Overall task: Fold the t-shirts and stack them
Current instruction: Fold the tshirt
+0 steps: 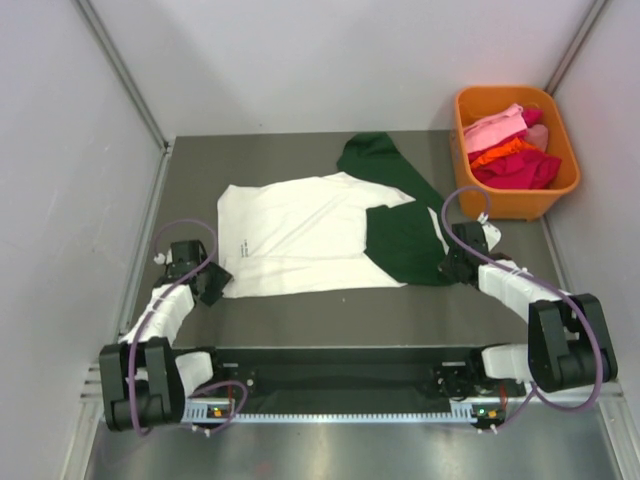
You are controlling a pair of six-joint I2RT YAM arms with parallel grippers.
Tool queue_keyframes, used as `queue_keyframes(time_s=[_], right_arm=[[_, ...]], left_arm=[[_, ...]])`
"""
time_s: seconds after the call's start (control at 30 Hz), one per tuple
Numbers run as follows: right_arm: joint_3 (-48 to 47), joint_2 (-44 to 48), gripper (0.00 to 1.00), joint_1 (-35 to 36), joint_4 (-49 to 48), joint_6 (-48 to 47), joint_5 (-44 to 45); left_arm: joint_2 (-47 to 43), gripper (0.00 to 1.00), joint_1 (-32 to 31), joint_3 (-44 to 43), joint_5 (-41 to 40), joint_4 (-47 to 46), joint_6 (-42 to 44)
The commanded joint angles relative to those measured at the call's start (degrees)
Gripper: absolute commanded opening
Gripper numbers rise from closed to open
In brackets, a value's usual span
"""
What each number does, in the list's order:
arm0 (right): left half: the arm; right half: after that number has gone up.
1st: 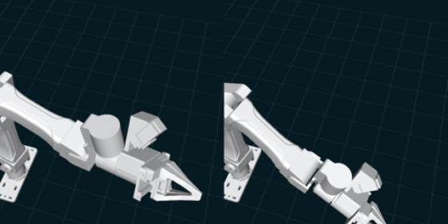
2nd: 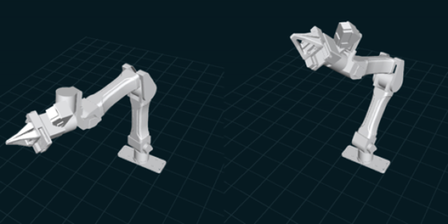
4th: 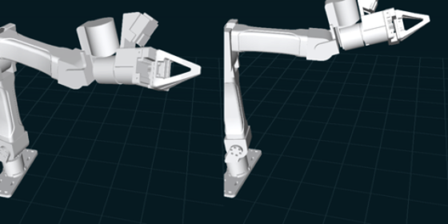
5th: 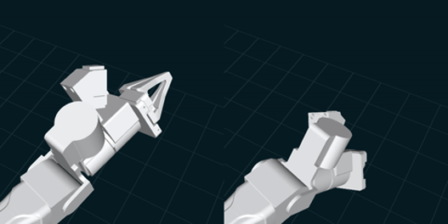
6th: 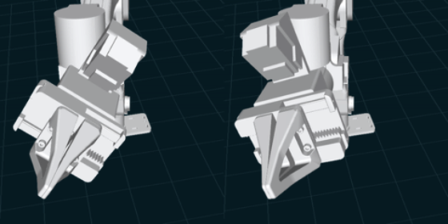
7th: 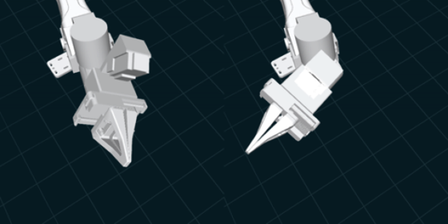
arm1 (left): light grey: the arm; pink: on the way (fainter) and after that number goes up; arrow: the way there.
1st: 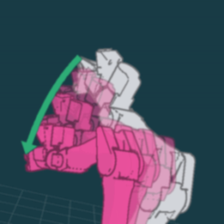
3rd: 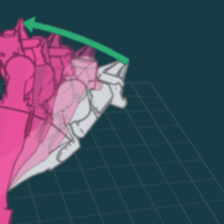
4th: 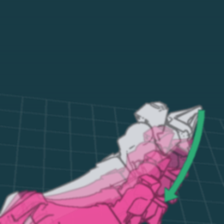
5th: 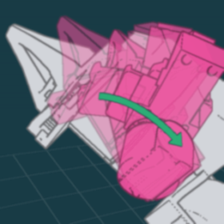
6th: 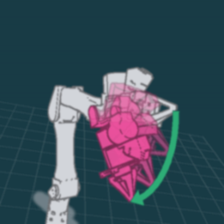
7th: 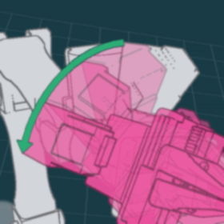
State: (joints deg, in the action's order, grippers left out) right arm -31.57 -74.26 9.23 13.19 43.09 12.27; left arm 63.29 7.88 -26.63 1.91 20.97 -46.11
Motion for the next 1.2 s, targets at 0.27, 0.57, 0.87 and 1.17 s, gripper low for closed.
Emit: queue_keyframes(time_s=[0.27,0.57,0.87,1.17], right_arm=[[-3.2,-2.5,0.0,-0.4,6.8,2.8,0.4],[-3.1,2.5,0.0,-0.3,15.9,7.9,5.4],[3.0,14.7,0.0,-0.4,21.0,12.8,4.6],[4.9,26.7,0.0,-0.3,27.2,13.1,3.9]], left_arm=[[9.1,0.08,-0.1,2.6,8.3,-8.8,1.1],[6.3,0.0,0.2,0.6,2.9,-1.7,0.0],[-3.2,0.0,0.8,0.7,0.1,8.7,-3.1],[-12.4,0.0,0.8,2.0,0.0,14.6,-5.0]])
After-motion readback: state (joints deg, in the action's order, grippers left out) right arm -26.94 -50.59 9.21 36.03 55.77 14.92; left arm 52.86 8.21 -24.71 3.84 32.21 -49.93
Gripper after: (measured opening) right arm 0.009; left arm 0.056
